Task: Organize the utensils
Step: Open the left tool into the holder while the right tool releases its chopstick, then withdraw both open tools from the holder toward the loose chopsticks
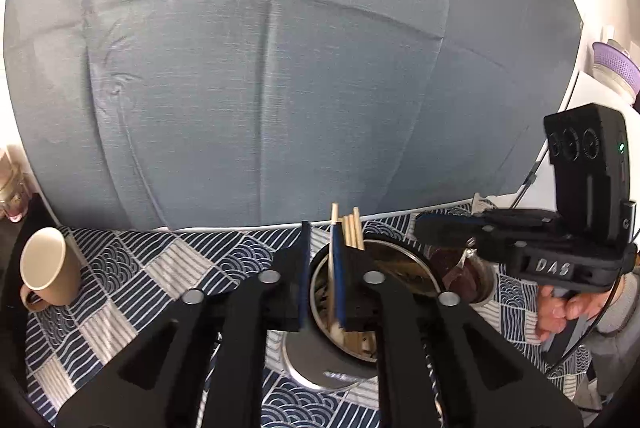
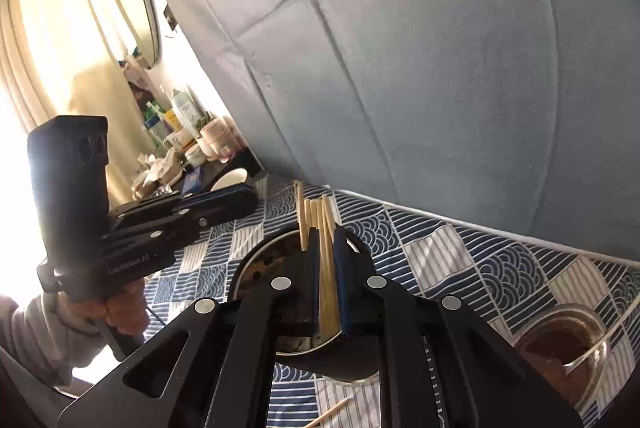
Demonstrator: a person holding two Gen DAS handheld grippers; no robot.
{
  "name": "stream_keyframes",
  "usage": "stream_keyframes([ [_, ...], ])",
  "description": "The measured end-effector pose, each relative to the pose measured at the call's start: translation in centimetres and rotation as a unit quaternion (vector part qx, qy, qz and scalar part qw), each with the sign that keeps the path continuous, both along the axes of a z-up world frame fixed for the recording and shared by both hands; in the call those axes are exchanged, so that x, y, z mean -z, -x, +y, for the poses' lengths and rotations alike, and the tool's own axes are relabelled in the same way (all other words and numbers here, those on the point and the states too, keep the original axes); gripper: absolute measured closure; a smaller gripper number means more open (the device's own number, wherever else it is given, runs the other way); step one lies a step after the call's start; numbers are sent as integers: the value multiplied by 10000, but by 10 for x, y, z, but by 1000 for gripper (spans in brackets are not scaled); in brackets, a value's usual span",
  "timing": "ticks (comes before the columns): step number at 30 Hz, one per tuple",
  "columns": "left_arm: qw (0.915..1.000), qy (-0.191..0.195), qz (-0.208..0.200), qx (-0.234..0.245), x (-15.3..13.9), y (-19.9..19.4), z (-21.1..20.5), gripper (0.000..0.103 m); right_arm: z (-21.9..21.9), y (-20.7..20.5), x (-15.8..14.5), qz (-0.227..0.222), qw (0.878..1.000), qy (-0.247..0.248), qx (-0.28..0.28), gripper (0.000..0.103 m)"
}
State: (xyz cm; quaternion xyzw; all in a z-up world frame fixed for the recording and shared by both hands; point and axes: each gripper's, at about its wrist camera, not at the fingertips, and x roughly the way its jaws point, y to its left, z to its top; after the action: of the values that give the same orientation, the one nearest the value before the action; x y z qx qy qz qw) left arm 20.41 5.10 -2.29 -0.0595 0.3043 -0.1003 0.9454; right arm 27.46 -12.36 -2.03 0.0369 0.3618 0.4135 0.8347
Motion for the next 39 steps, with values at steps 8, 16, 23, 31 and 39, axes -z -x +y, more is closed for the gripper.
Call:
stream_keyframes([
  [8,9997,-83,124,-181,-5,21,16,57,-11,13,-8,19,9999,65,142,78],
  [16,9965,-187,672,-453,16,37,29,36,-23,36,-8,33,9995,208,216,56],
  [23,9881,-593,1307,-559,49,52,27,24,-40,54,9,325,9971,468,496,41],
  [31,9736,-746,2061,-631,87,71,30,16,-47,75,46,874,9887,979,721,21],
  [39,9568,-791,2713,-677,128,95,29,13,-49,100,97,1676,9690,1575,907,18],
])
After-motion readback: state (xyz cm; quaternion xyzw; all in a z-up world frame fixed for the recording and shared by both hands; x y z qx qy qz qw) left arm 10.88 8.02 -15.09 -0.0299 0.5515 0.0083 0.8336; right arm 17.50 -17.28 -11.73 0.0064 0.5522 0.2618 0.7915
